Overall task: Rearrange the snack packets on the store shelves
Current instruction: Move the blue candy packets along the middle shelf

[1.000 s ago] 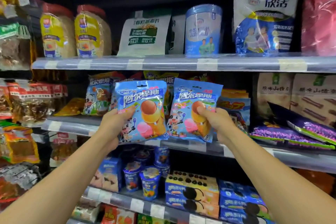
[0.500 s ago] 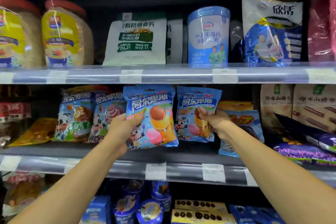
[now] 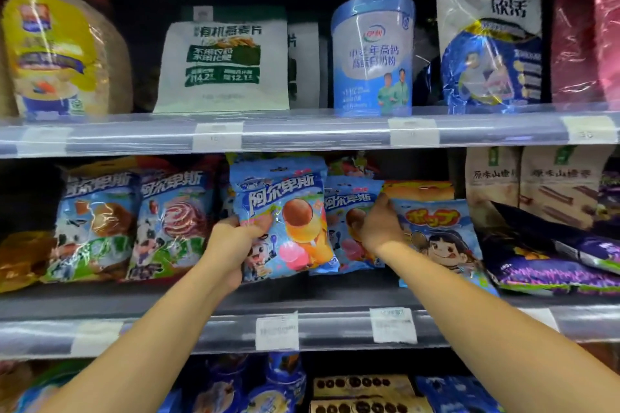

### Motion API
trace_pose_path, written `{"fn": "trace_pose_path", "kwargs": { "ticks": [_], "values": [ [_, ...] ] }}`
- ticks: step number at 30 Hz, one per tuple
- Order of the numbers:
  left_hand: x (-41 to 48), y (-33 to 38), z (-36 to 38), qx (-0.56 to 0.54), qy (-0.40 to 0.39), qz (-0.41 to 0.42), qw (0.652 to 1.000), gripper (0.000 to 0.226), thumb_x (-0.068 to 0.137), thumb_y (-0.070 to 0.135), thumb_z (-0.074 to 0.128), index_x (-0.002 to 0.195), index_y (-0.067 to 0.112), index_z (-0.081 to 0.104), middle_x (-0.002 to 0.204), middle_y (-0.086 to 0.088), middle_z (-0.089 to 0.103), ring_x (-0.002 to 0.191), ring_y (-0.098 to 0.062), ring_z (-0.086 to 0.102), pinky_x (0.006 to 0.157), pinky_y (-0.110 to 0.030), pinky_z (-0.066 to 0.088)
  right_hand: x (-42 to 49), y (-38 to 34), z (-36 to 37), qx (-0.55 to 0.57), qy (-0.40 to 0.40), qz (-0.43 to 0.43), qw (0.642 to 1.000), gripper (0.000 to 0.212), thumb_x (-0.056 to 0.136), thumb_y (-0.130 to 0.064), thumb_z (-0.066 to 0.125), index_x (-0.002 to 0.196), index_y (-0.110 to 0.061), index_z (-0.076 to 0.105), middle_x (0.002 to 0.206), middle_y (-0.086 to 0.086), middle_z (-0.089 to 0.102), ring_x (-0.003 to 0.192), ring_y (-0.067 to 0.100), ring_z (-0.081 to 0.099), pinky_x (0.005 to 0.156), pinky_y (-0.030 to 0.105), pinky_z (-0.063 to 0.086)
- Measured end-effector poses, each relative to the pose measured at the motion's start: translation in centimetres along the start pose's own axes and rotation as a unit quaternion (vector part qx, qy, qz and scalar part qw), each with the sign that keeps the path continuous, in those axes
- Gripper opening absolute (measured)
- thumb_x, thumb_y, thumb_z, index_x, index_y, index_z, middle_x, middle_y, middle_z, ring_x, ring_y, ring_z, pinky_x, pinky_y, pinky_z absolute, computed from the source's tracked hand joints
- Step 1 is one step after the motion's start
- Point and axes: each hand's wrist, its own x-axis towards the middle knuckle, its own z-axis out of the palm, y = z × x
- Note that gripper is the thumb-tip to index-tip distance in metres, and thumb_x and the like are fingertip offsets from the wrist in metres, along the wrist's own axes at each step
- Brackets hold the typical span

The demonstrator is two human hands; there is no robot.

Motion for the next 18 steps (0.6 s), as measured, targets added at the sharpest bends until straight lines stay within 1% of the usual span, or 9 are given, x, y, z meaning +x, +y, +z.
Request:
{"fn": "trace_pose_path", "kwargs": {
  "ticks": [1,2,5,7,9,11,14,16,18],
  "values": [
    [0.0,-0.1,0.3,-0.003,-0.005,0.000,1.000,0.024,0.085,0.003,0.067,0.108,-0.001,0.063,0.062,0.001,0.073,0.051,-0.010,0.069,0.041,-0.020,0.050,-0.1,-0.1,0.1,-0.007,0.000,0.001,1.000,0.073,0.092,-0.017,0.056,0.148,0.002,0.014,0.144,0.026,0.037,0.127,0.042,0.044,0.097,0.043,0.044],
    [-0.1,-0.2,0.7,-0.008,-0.013,-0.002,1.000,0.022,0.086,0.003,0.066,0.108,0.001,0.063,0.062,0.001,0.073,0.051,-0.010,0.069,0.041,-0.020,0.051,-0.2,-0.2,0.1,-0.016,0.005,-0.007,1.000,0.072,0.092,-0.015,0.055,0.148,0.002,0.013,0.143,0.026,0.037,0.127,0.041,0.044,0.097,0.043,0.044],
    [0.0,-0.6,1.7,-0.014,-0.023,-0.008,1.000,0.023,0.086,0.004,0.066,0.109,0.003,0.062,0.066,0.001,0.075,0.053,-0.012,0.070,0.042,-0.022,0.052,-0.6,-0.3,-0.7,-0.042,-0.001,-0.016,0.999,0.065,0.091,-0.006,0.055,0.145,0.000,0.020,0.146,0.023,0.031,0.133,0.037,0.038,0.103,0.041,0.042],
    [0.2,-0.9,2.2,-0.019,-0.023,-0.006,1.000,0.030,0.085,0.006,0.068,0.114,0.004,0.061,0.081,-0.004,0.076,0.062,-0.015,0.073,0.047,-0.026,0.055,-1.2,-0.2,-2.0,-0.042,-0.013,-0.019,0.999,0.066,0.090,-0.005,0.056,0.147,-0.003,0.021,0.150,0.019,0.027,0.137,0.035,0.035,0.103,0.040,0.042],
    [0.5,-1.3,2.9,-0.022,-0.020,-0.008,1.000,0.034,0.084,0.009,0.070,0.116,0.007,0.061,0.095,-0.009,0.074,0.074,-0.023,0.074,0.055,-0.033,0.058,-2.3,0.6,-3.5,-0.038,-0.004,-0.055,0.998,0.063,0.093,-0.014,0.056,0.147,-0.008,0.025,0.149,0.017,0.030,0.135,0.034,0.038,0.099,0.040,0.043],
    [0.9,-1.6,3.9,-0.021,-0.018,-0.005,1.000,0.033,0.083,0.010,0.071,0.114,0.009,0.062,0.098,-0.008,0.073,0.084,-0.024,0.071,0.066,-0.035,0.057,-4.2,2.3,-4.7,-0.045,0.024,-0.123,0.991,0.059,0.092,-0.027,0.056,0.144,-0.013,0.032,0.143,0.015,0.040,0.128,0.034,0.044,0.098,0.040,0.044],
    [1.5,-2.2,5.7,-0.023,-0.017,0.002,1.000,0.033,0.082,0.015,0.074,0.112,0.014,0.062,0.102,-0.008,0.073,0.094,-0.028,0.070,0.082,-0.048,0.057,-8.0,5.5,-6.1,-0.183,0.017,-0.196,0.963,0.064,0.091,-0.052,0.047,0.146,-0.022,0.032,0.141,0.006,0.043,0.129,0.029,0.040,0.106,0.044,0.035],
    [1.9,-2.8,6.8,-0.021,-0.020,0.006,1.000,0.032,0.082,0.016,0.074,0.110,0.022,0.061,0.104,-0.007,0.073,0.092,-0.025,0.070,0.082,-0.045,0.057,-10.0,7.6,-6.3,-0.231,0.004,-0.222,0.947,0.067,0.090,-0.061,0.037,0.147,-0.025,0.030,0.140,0.002,0.042,0.130,0.026,0.037,0.109,0.042,0.030],
    [2.1,-3.6,7.8,-0.017,-0.022,-0.011,1.000,0.025,0.080,0.018,0.076,0.101,0.022,0.062,0.104,-0.009,0.073,0.092,-0.025,0.070,0.082,-0.045,0.057,-11.6,9.5,-5.9,-0.237,-0.007,-0.229,0.944,0.069,0.089,-0.063,0.030,0.148,-0.026,0.027,0.145,0.000,0.036,0.135,0.023,0.030,0.115,0.041,0.022]
  ]
}}
